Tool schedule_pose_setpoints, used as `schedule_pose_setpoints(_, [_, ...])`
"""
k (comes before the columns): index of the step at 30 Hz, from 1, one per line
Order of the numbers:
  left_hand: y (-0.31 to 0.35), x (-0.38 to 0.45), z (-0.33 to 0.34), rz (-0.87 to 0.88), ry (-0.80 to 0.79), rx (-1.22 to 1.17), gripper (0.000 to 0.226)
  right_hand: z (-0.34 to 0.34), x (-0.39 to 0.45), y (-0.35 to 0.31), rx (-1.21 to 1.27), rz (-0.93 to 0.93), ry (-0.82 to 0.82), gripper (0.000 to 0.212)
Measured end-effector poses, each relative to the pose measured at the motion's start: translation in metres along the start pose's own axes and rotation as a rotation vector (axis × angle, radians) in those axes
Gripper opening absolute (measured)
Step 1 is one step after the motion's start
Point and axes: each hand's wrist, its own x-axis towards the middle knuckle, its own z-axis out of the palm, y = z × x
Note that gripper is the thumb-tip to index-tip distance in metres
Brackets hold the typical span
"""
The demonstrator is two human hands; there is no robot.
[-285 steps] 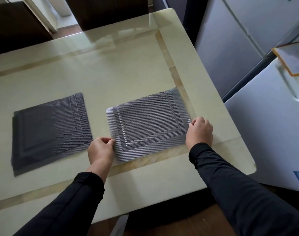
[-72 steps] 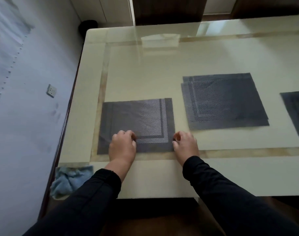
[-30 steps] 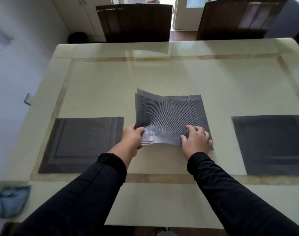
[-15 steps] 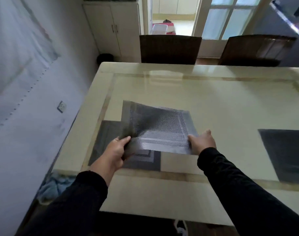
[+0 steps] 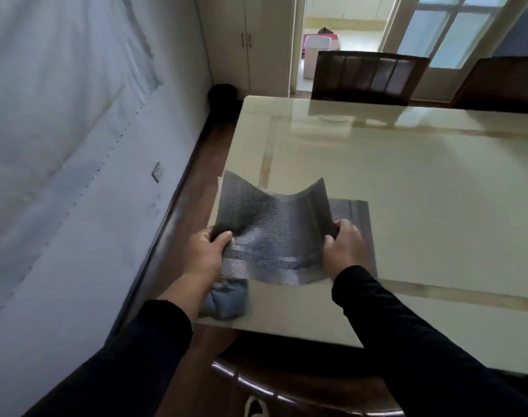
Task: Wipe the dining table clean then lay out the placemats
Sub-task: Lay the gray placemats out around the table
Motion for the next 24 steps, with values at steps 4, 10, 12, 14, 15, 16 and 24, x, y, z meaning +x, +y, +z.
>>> schedule_pose_setpoints(4, [-0.006, -0.003, -0.026, 0.006, 0.085, 0.058, 0.013, 0.007, -0.010, -0.015, 0.032, -0.074, 0.035, 0.015])
schedule_pose_setpoints(10, [-0.034, 0.013, -0.047, 0.012, 0.114, 0.032, 0.037, 0.017, -0.021, -0.037, 0.093, -0.143, 0.079, 0.008])
schedule_pose_setpoints(12, [-0.020, 0.013, -0.054, 0.010, 0.091, 0.089, 0.029, 0.023, -0.022, -0.046, 0.123, -0.154, 0.081, 0.009])
schedule_pose_setpoints(14, [-0.001, 0.010, -0.061, 0.037, 0.088, 0.086, 0.023, 0.028, -0.023, -0.057, 0.145, -0.151, 0.086, 0.012])
schedule_pose_setpoints(15, [0.002, 0.016, -0.066, 0.042, 0.100, 0.071, 0.026, 0.032, -0.022, -0.064, 0.153, -0.151, 0.096, 0.012])
schedule_pose_setpoints(16, [0.000, 0.026, -0.071, 0.041, 0.111, 0.073, 0.029, 0.038, -0.021, -0.070, 0.153, -0.150, 0.105, 0.012])
schedule_pose_setpoints(24, [0.005, 0.131, -0.143, 0.169, -0.093, 0.159, 0.020, 0.108, -0.023, -0.145, 0.138, -0.039, 0.252, 0.018])
